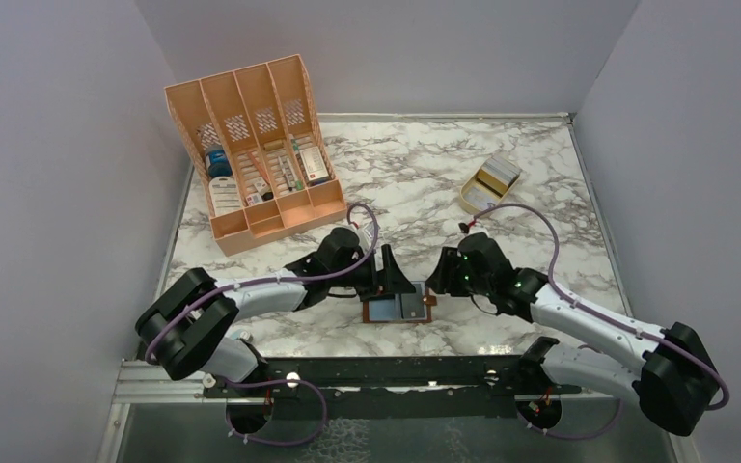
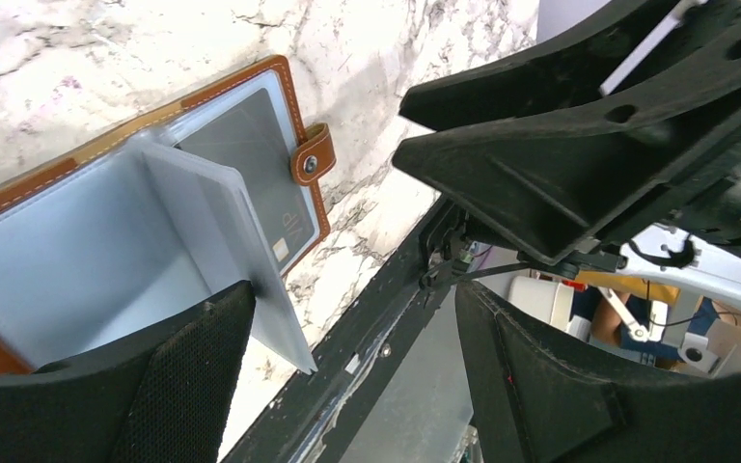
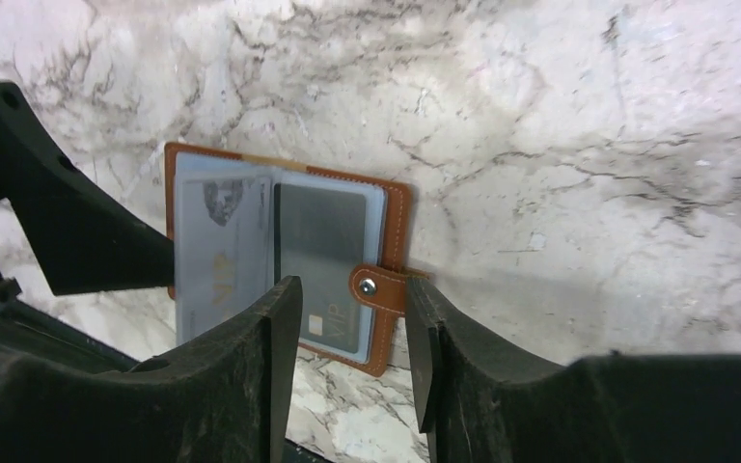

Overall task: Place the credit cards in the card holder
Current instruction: Turn over the card slot in the card holder.

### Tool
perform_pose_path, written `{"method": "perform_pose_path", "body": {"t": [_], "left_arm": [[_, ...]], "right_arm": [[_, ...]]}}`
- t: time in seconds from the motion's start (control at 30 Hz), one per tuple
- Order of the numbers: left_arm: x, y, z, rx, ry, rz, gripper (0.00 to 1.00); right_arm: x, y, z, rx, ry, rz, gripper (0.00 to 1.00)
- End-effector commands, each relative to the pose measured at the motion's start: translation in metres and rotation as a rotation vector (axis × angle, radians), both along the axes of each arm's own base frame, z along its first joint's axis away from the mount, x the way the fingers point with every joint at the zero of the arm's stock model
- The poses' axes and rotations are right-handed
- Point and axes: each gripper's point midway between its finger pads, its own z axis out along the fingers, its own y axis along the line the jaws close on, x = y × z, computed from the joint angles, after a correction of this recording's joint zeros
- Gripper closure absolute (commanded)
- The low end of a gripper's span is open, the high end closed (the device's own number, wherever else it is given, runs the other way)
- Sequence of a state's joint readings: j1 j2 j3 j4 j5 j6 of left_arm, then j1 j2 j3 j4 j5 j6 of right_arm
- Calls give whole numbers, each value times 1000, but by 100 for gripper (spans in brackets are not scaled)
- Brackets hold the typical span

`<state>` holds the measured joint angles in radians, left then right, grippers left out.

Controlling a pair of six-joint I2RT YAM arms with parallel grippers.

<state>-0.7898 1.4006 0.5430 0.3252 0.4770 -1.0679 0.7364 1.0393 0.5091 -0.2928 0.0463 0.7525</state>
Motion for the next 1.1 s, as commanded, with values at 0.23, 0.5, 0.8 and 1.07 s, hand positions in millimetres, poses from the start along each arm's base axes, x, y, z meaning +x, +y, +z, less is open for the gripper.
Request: {"method": "perform_pose_path", "body": {"t": [0.23,0.5,0.8,1.07], "left_arm": [[6,-22,13,-37,-62,-27,22],[9,-11,6,20,-87,11,23],[16,35,0,271,-211,69,22],[24,91,30,462,-383,146,23]], "right_arm": [[40,-24,90,-71,-240,-137,46],[73,-28,104,-241,-342,-114,43],[141,-32,99,-526,-427,4,43],[217,-71,68,-788,-337,59,43]]}}
